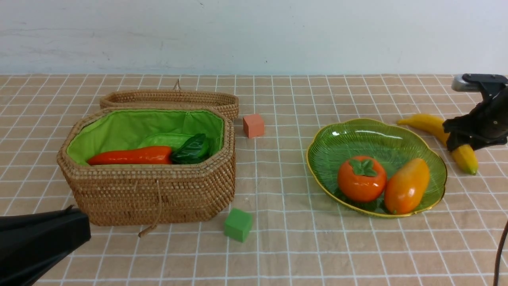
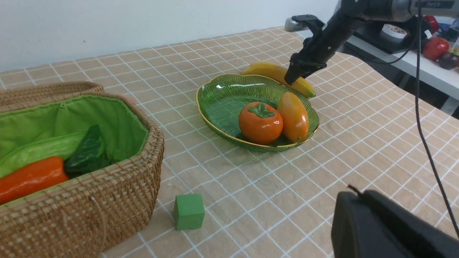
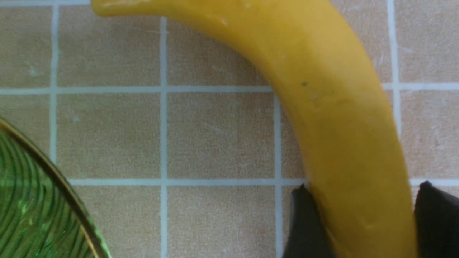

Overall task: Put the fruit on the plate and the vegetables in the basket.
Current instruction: Use the right arm to grab a banana and put it into the right plate

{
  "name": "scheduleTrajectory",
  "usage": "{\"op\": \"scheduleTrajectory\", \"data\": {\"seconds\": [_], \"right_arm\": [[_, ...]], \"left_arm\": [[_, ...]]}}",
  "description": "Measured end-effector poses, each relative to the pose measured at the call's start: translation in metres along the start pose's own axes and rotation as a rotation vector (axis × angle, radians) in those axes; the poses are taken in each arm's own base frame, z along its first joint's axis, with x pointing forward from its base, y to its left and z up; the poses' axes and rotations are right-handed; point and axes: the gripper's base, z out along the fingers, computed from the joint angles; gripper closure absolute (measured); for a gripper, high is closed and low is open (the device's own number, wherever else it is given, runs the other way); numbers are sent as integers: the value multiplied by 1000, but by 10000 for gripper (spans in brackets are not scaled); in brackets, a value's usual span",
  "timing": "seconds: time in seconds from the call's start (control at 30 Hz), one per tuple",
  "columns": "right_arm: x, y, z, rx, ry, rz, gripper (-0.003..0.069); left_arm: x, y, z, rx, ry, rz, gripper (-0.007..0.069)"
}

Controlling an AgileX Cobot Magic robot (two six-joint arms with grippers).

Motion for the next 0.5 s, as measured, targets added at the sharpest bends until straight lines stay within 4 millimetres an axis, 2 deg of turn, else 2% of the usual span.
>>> {"op": "scheduleTrajectory", "data": {"seconds": [0.13,0.33,0.43,0.5], "right_arm": [[3,0,5,-3,14,0,343],[4,0,4,-9,31,-1,343],[-1,3,-12,-14,20,-20,343],[-10,11,-35,-25,-36,-97,343]], "left_arm": [[0,-1,0,8,1,-17,631],[0,-1,0,10,1,-20,631],[1,-1,0,9,11,-20,631],[2,-1,0,8,20,-20,631]]}}
